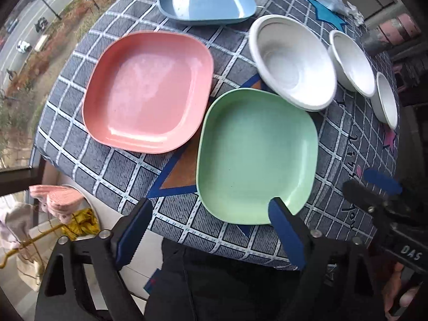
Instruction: Organize plates and bowls
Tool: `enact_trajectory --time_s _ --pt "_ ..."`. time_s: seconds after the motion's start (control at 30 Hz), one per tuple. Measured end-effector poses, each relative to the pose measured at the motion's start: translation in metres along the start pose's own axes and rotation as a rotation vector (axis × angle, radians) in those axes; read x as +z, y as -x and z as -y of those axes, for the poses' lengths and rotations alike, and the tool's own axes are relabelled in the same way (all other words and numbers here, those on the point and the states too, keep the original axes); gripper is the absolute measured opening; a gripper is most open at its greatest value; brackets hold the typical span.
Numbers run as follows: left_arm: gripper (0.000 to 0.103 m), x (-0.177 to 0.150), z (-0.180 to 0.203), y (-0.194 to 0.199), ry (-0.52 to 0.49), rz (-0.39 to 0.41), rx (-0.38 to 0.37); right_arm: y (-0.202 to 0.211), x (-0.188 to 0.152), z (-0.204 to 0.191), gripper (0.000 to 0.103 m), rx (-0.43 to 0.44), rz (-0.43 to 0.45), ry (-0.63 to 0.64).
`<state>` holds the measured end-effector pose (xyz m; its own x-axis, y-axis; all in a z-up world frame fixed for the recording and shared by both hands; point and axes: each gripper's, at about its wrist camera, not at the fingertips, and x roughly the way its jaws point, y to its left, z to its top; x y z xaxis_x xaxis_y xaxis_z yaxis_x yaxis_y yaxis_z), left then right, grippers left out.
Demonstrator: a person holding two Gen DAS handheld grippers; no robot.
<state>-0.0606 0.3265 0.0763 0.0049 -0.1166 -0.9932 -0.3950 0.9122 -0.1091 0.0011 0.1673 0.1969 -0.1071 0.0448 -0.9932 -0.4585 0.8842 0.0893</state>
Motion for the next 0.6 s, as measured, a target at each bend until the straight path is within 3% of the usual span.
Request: enact_trajectory --time_s 0.07,0.17,0.6 --pt "0.08 0.002 -0.007 -0.006 0.019 -0.009 -0.037 -0.011 0.001 -0.006 0.069 -0.01 -0.018 -0.007" --pt "0.076 0.009 -0.006 -0.013 -0.009 -0.009 -0.039 -0.025 0.003 -0.011 0.052 -0.018 -0.043 -0.018" --pt "0.074 0.038 0.013 -0.038 -0.104 -0.031 -0.028 -0.062 0.02 -0.016 0.052 -0.034 -0.107 -0.105"
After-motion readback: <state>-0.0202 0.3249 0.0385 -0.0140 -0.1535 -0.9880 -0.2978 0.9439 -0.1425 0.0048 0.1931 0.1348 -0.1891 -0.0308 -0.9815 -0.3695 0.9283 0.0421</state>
